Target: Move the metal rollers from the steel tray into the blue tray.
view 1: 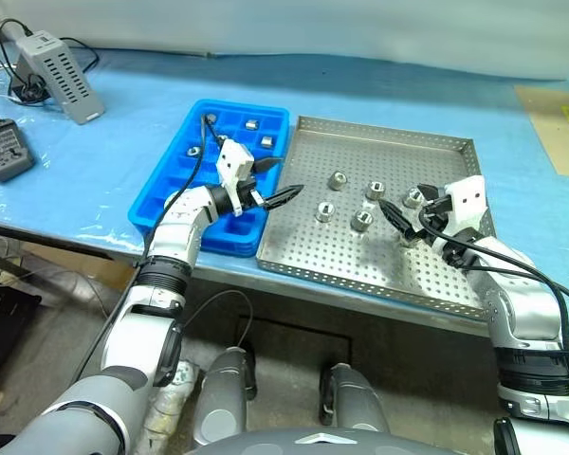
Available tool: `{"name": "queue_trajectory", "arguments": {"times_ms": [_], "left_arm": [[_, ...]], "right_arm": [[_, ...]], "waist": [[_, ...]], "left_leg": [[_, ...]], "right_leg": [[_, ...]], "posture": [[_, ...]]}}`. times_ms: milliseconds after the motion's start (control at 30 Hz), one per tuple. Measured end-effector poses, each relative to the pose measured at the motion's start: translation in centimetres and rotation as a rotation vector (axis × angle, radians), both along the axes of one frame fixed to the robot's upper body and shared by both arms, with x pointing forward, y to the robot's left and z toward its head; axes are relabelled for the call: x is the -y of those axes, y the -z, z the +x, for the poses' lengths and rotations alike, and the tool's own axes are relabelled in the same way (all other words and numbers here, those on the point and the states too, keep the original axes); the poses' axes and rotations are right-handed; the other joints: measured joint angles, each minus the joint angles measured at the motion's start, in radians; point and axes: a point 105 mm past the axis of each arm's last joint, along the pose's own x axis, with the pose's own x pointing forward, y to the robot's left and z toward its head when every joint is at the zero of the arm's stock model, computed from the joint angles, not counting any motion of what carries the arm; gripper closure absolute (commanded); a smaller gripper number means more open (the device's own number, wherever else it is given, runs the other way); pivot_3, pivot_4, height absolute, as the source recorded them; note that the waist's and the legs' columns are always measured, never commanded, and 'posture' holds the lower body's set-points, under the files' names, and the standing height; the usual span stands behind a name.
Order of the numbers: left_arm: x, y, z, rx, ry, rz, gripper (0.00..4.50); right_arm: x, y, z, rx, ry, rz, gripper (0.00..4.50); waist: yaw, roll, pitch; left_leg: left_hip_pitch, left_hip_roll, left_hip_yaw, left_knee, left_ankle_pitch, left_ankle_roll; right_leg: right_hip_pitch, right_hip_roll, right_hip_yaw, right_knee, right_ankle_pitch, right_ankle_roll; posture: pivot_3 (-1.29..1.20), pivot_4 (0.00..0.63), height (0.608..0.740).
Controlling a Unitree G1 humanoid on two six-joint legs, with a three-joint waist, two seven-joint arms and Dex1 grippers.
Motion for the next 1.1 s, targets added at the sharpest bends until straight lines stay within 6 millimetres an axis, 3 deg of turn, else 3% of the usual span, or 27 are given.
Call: {"name": "queue_trajectory", "arguments": {"times_ms": [567, 700, 933, 1033, 1100], "left_arm": [[0.6, -0.4, 0.1, -0.015, 0.02, -0.005, 0.0], [2.8, -1.1, 0.6, -0.084, 0.106, 0.06, 0.0], [7.1, -3.3, 1.0, -0.05, 0.241, 0.224, 0.0], [7.6, -1.3, 1.1, -0.06, 0.246, 0.36, 0.0], [7.7, 1.0, 0.9, -0.101, 0.259, 0.452, 0.0]], "right_arm": [[0.1, -0.1, 0.0, 0.002, 0.003, 0.002, 0.02], [0.6, 0.0, 0.0, 0.01, 0.036, -0.007, 0.02], [1.6, 1.2, -1.3, -0.009, 0.11, -0.028, 0.02], [2.0, 1.2, -2.0, 0.0, 0.142, -0.035, 0.02], [2.7, 1.0, -2.6, 0.009, 0.177, -0.039, 0.02]], "waist": [[-0.001, 0.0, 0.0], [0.002, 0.0, 0.0], [-0.008, 0.0, 0.0], [-0.023, 0.001, -0.001], [-0.031, 0.001, -0.001]], "left_leg": [[0.0, 0.0, 0.0, 0.0, 0.0, 0.0], [0.0, -0.001, 0.0, 0.0, 0.0, 0.0], [0.0, -0.001, 0.0, -0.001, 0.0, 0.0], [-0.001, -0.001, 0.0, -0.002, 0.0, 0.0], [-0.001, -0.001, 0.0, -0.002, 0.0, 0.0]], "right_leg": [[0.0, 0.0, 0.0, 0.0, 0.0, 0.0], [0.0, 0.0, 0.0, 0.0, 0.0, 0.0], [-0.001, 0.0, 0.001, -0.002, 0.0, 0.0], [-0.001, 0.0, 0.001, -0.002, 0.0, 0.001], [-0.002, 0.0, 0.001, -0.003, 0.0, 0.001]], "posture": [[-0.11, 0.15, 0.74], [-0.15, 0.15, 0.74], [-0.26, 0.15, 0.74], [-0.29, 0.15, 0.74], [-0.31, 0.15, 0.74]]}}
